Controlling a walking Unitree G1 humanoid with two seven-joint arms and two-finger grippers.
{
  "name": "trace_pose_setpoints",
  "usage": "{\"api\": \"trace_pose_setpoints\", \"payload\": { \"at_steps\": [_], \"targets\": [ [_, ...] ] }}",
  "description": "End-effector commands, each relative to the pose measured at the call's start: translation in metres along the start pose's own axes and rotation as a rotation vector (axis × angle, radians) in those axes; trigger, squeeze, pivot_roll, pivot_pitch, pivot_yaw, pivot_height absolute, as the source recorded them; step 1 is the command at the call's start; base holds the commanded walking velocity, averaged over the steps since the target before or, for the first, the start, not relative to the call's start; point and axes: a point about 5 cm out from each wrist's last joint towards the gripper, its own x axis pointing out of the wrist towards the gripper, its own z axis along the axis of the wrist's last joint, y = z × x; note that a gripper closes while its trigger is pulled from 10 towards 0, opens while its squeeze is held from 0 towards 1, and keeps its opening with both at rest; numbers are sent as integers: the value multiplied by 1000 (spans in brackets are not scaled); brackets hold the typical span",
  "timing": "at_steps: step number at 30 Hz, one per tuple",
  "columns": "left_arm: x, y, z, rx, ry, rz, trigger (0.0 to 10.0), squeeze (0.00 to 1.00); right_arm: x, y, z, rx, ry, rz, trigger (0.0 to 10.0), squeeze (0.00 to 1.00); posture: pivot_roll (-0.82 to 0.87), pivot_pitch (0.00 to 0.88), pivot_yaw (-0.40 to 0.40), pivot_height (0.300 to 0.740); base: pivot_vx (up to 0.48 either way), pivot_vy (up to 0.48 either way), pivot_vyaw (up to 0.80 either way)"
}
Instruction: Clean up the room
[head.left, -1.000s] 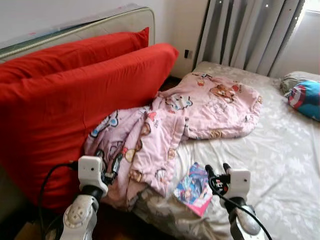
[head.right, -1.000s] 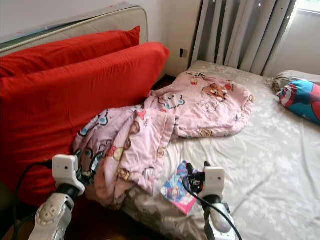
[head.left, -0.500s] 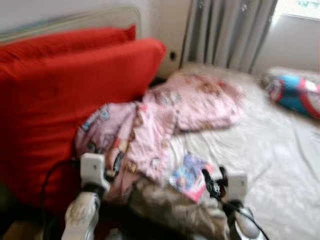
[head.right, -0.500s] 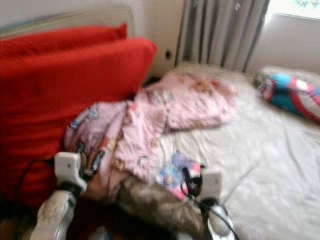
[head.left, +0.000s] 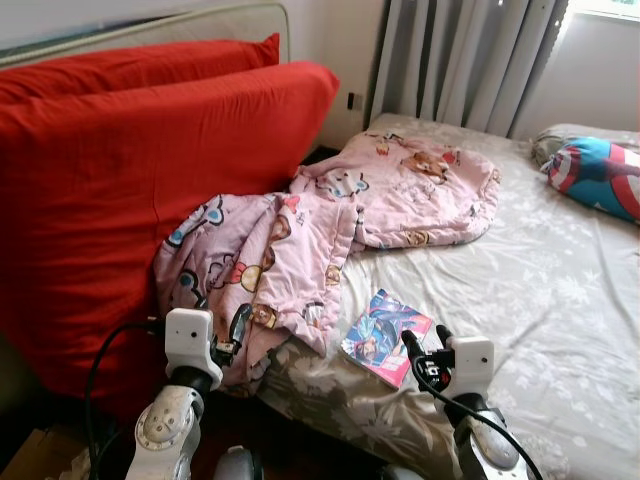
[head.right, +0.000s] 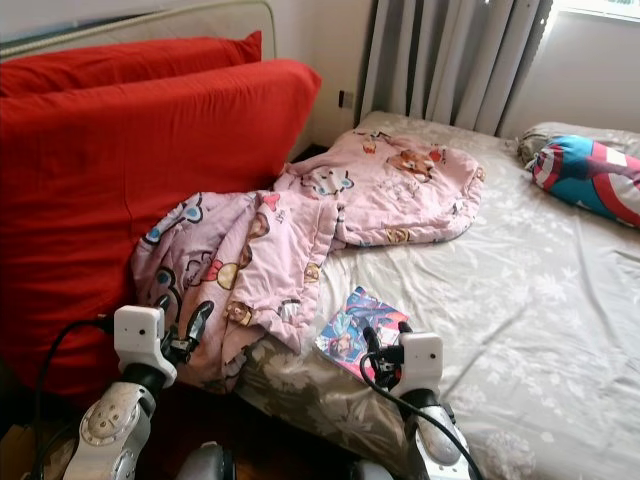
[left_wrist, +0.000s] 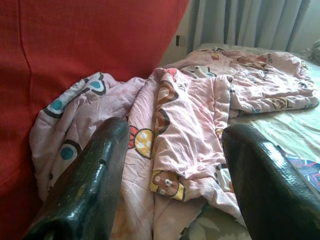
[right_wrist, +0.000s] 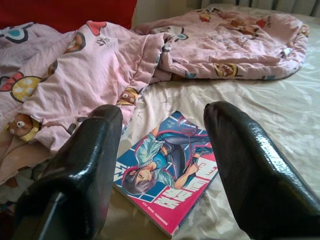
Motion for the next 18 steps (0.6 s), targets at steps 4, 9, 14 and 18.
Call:
{"api": "trace_pose_setpoints", "payload": {
  "at_steps": [4, 9, 14, 18],
  "targets": [
    [2, 0, 0, -1, 8, -3, 10000, 0, 3, -1, -1, -7, 20, -8, 10000, 0, -81, 9, -55, 638, 0, 0, 0],
    [2, 0, 0, 1, 9, 0, 10000, 0, 2, -1, 1, 8, -4, -7, 10000, 0, -81, 17, -53, 624, 0, 0, 0],
    [3, 0, 0, 4, 11, -2, 10000, 0, 1, -2, 1, 9, -2, -19, 10000, 0, -83, 19, -51, 624, 0, 0, 0],
    [3, 0, 0, 5, 11, -1, 10000, 0, 1, -2, 0, 11, -2, -23, 10000, 0, -83, 21, -51, 624, 0, 0, 0]
  ]
}}
